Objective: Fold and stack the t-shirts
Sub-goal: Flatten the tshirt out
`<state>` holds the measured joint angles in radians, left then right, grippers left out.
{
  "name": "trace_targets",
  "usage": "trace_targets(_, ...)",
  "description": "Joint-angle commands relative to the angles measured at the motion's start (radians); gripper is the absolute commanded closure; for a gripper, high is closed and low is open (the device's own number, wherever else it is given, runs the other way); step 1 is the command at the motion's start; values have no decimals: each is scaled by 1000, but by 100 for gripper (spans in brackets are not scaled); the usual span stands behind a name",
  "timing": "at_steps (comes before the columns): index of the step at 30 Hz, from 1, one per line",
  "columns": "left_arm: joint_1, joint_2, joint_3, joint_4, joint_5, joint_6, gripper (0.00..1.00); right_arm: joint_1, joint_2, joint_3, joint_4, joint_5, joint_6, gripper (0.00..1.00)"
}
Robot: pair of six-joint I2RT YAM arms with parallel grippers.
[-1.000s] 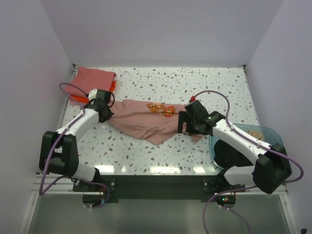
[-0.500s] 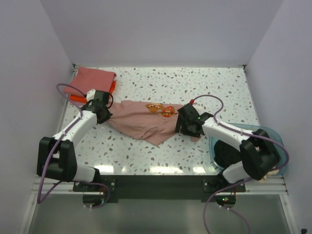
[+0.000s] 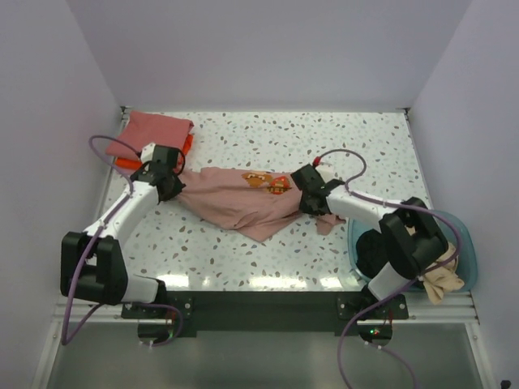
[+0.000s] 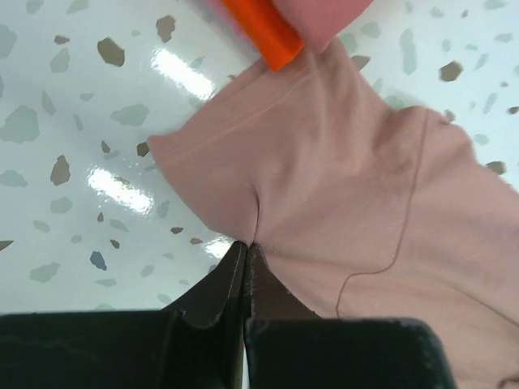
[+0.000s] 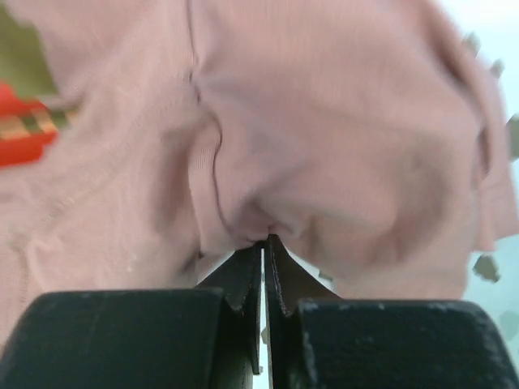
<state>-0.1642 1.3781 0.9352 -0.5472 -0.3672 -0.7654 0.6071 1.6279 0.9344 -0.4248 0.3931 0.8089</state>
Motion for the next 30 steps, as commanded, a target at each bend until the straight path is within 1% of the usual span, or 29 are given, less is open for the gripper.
trace_targets(1,26,-25,158,24,19,41,100,-50,-51,134,9,76,-117,100)
trace_targets(3,35,-11,229,49,69,57,100,-101,-88,220,0,72,-164,100)
trace_targets(4,43,10,311,53,89,67,100,-121,-98,246,6,43,-207,100)
trace_targets(5,46,21,353,58,123,72,100,-160,-114,276,23,21,-230,100)
trace_targets(6,49,38,397,70,138,75,100,-179,-115,346,27,0,-270,100)
trace_targets(7,57,77,497,73,157,81,100,-197,-112,392,29,-35,-289,100)
trace_targets(8,63,103,555,72,196,84,100,-226,-103,446,29,-48,-309,100)
trace_targets(9,68,131,621,58,212,87,100,-239,-74,568,29,-74,-354,100)
trace_targets(10,83,197,765,49,227,83,100,-251,-48,637,23,-98,-365,100)
trace_targets(11,91,232,846,38,261,83,100,-280,-22,799,-4,-165,-373,100)
trace_targets(12,101,272,935,1,287,80,100,-294,39,881,-18,-193,-381,100)
trace_targets(13,126,351,1123,-23,316,69,100,-302,67,962,-35,-200,-393,100)
trace_targets(14,137,390,1222,-49,362,64,100,-312,93,1127,-82,-195,-401,100)
trace_targets(15,158,422,1384,-81,402,51,100,-320,137,1197,-97,-200,-419,100)
trace_targets(16,164,462,1439,-89,422,41,100,-326,150,1256,-107,-203,-424,100)
trace_targets(17,164,464,1468,-82,476,31,100,-340,158,1334,-121,-207,-424,100)
trace_targets(18,202,457,1450,-38,503,23,100,-346,155,1351,-123,-212,-431,100)
trace_targets(20,216,379,1365,7,522,9,100,-360,106,1331,-103,-212,-442,100)
trace_targets(21,216,339,1305,44,511,15,100,-365,78,1243,-85,-215,-451,100)
trace_targets(22,216,252,1154,64,499,32,100,-369,37,1174,-59,-217,-453,100)
trace_targets(23,216,205,1071,99,476,40,100,-381,-41,1024,-20,-217,-452,100)
trace_targets(24,218,114,904,113,462,55,100,-389,-93,942,0,-218,-447,100)
trace_targets(25,218,70,819,121,446,61,100,-394,-143,855,24,-212,-444,100)
trace_targets(26,218,26,733,124,433,64,100,-397,-246,680,52,-209,-442,100)
trace_targets(27,216,-19,558,119,418,74,100,-397,-294,594,52,-206,-429,100)
trace_targets(28,218,-112,463,110,407,66,100,-397,-342,511,49,-207,-415,100)
trace_targets(29,218,-157,373,98,406,58,100,-398,-397,430,34,-215,-396,100)
trace_targets(30,218,-203,190,98,409,48,100,-398,-486,271,28,-233,-366,100)
